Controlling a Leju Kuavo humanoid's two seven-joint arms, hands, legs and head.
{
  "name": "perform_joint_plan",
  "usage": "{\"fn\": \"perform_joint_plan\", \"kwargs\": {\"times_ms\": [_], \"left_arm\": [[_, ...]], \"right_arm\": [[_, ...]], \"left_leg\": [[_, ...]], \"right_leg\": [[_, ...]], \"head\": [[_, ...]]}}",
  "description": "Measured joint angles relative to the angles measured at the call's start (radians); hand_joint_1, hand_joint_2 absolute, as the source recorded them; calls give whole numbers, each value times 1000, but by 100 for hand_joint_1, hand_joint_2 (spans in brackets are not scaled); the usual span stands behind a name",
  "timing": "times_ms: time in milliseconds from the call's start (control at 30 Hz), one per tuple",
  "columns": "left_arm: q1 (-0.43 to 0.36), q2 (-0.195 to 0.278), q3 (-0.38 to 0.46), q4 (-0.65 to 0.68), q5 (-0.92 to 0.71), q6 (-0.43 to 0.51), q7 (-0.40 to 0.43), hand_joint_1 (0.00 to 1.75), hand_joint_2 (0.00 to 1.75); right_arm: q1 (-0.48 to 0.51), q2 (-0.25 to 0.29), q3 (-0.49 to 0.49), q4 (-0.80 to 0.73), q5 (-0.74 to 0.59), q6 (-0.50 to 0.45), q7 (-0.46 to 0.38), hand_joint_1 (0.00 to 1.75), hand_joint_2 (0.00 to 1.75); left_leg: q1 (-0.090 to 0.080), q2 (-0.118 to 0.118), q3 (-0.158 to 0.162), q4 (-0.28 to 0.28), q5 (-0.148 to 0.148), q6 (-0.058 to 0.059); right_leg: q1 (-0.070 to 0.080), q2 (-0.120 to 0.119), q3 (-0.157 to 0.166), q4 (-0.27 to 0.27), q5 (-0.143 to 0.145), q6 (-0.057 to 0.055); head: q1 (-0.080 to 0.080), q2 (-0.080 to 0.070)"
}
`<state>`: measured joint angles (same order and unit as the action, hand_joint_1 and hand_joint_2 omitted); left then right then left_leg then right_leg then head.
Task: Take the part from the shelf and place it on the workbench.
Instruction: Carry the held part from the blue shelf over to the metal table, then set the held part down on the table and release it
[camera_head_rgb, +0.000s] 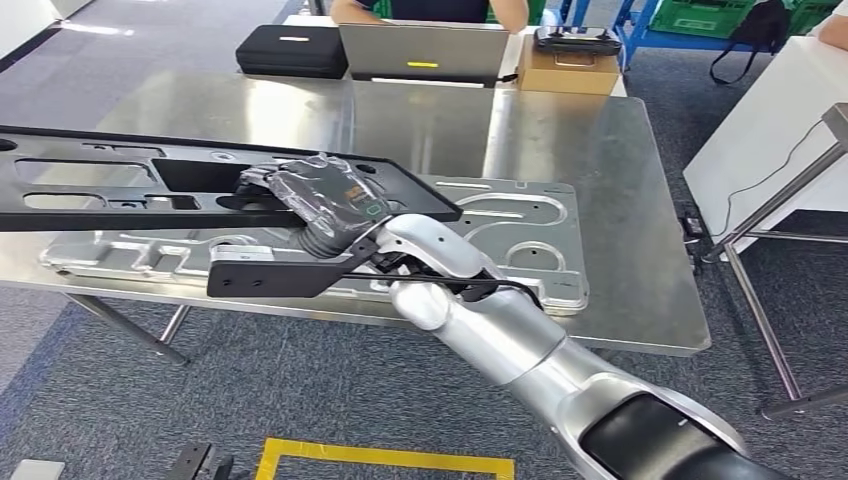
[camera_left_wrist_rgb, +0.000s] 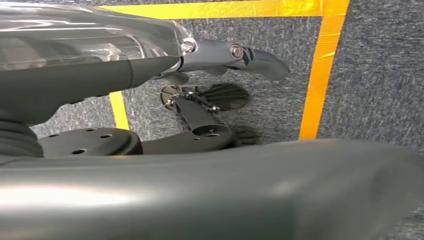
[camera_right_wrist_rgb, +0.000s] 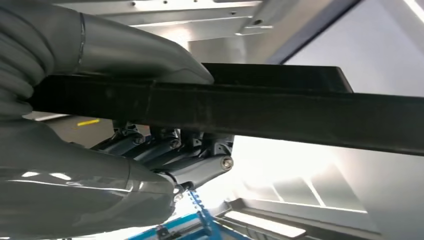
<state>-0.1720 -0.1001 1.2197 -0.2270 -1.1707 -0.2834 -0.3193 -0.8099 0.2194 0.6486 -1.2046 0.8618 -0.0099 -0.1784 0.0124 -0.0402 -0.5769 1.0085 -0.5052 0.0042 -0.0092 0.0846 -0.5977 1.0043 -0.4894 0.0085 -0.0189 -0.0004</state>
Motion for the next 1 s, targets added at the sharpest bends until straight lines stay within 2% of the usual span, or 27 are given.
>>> {"fn": "perform_joint_plan", "kwargs": {"times_ms": [200,467,733,933,1000], "left_arm": [[-5,-3,-18,0,-4,-6,5,0,0],[-4,-8,-44,0,0,-8,5,0,0],[1,-8,-69,0,4,-10,-12,0,0],[5,-8,-86,0,2,-7,-23,0,0],[5,-8,-88,0,3,-6,-28,0,87]], "right_arm": [[-63,29,25,153,168,-44,70,175,175],[-172,47,30,439,427,-86,220,175,175],[-219,22,-15,655,506,-84,278,175,175],[-213,-15,-59,744,500,-87,269,175,175],[-204,-22,-69,760,497,-90,258,87,87]], "left_leg": [[1,0,0,0,0,0],[0,0,0,0,0,-1],[0,0,0,0,0,-1],[0,0,0,0,0,-1],[0,0,0,0,0,-1]], "right_leg": [[1,0,0,1,0,0],[0,0,0,1,0,0],[0,0,-1,1,0,0],[0,0,-1,1,0,0],[0,0,-1,1,0,0]], "head": [[0,0],[0,0],[0,0],[0,0],[0,0]]}}
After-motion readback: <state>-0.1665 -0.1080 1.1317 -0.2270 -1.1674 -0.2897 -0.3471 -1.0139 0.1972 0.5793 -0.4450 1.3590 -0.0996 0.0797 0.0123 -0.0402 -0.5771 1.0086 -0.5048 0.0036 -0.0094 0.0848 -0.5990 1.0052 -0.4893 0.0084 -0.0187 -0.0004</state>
